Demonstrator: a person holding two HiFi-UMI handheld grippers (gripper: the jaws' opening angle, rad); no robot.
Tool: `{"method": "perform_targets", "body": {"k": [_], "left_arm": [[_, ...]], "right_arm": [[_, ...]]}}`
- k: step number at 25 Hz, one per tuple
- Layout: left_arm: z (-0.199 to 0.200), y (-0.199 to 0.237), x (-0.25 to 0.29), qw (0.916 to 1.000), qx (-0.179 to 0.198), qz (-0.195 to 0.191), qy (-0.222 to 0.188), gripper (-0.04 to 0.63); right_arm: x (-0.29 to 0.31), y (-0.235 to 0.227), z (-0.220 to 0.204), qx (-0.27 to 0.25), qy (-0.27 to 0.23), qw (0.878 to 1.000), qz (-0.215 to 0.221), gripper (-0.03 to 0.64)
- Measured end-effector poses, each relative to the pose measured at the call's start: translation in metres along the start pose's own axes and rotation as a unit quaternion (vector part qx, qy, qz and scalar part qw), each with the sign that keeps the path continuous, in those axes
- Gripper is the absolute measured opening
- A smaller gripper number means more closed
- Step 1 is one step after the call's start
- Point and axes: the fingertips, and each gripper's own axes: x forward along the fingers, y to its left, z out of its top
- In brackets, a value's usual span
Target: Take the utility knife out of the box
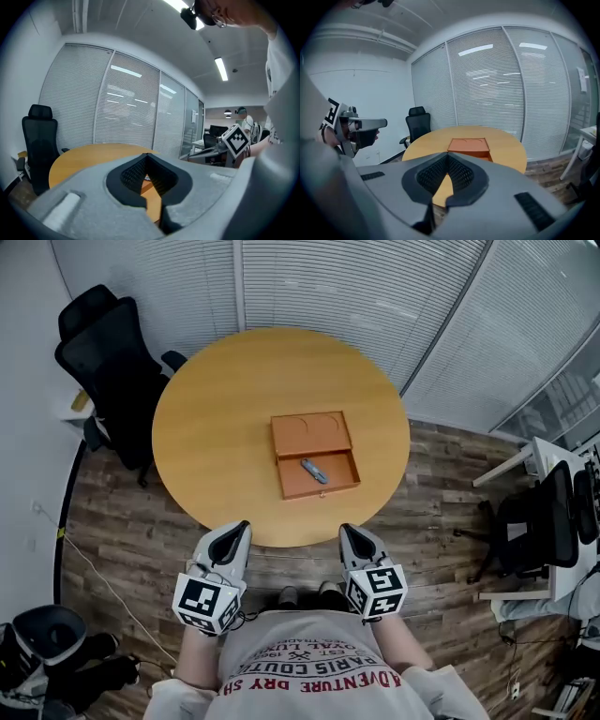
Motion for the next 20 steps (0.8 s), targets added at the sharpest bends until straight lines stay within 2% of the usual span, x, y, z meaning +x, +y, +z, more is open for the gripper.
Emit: {"method": "perform_targets", "body": {"k": [5, 11, 16, 20], "left_arm": [[-0.006, 0.024, 0.023, 0.9998, -0.004, 0.017, 0.010, -0.005], [-0.011, 0.047, 0.048, 0.9980, -0.017, 0.060, 0.008, -0.005], [-0.010, 0.054, 0.078, 0.9946, -0.027, 0.100, 0.004, -0.005], [-0.007, 0.066, 0.100, 0.9913, -0.029, 0.128, 0.012, -0.005]], "right_arm": [[0.038, -0.013, 0.008, -0.004, 0.013, 1.000, 0.010, 0.006], [0.088, -0.026, 0.012, -0.025, 0.038, 0.998, 0.051, 0.006], [0.128, -0.041, 0.020, -0.050, 0.061, 0.992, 0.102, 0.006], [0.163, -0.050, 0.013, -0.078, 0.107, 0.983, 0.128, 0.006]]}}
